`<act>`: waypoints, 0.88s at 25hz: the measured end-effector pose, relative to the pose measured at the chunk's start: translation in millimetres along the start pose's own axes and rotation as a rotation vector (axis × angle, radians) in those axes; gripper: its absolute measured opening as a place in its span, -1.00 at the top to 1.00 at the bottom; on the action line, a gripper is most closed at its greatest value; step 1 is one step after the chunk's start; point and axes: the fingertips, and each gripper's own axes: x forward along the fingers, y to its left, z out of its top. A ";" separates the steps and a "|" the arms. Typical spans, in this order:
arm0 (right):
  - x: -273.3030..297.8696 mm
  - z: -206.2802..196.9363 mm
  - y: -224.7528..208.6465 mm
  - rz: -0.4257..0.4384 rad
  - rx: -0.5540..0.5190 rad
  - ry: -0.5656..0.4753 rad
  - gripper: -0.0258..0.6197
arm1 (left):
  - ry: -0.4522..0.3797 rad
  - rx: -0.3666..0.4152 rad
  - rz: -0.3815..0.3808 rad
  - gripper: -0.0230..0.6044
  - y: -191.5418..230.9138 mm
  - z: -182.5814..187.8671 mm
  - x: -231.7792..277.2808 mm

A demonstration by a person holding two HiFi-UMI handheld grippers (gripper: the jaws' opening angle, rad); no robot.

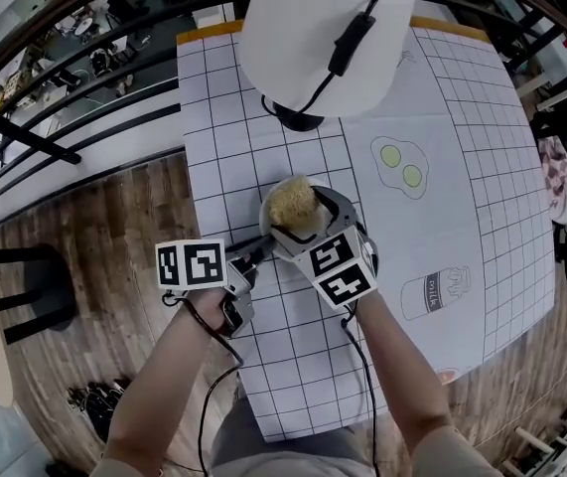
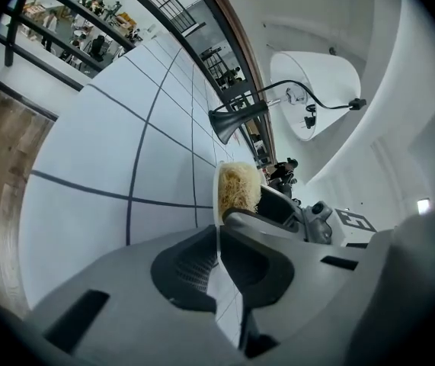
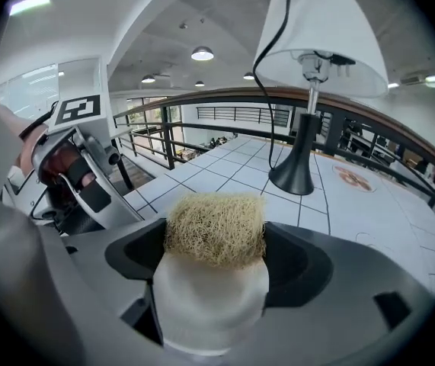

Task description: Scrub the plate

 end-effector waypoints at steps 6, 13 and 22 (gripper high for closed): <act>-2.4 -12.9 -12.0 -0.018 0.005 0.028 -0.29 | -0.009 0.003 0.004 0.85 -0.3 0.8 0.1; -19.9 -30.4 -43.6 -0.122 0.023 0.064 -0.29 | -0.011 -0.007 -0.001 0.85 -0.3 1.2 -1.2; -53.8 27.9 2.1 0.056 0.123 -0.138 -0.29 | -0.024 0.000 0.003 0.85 -0.4 1.5 -1.6</act>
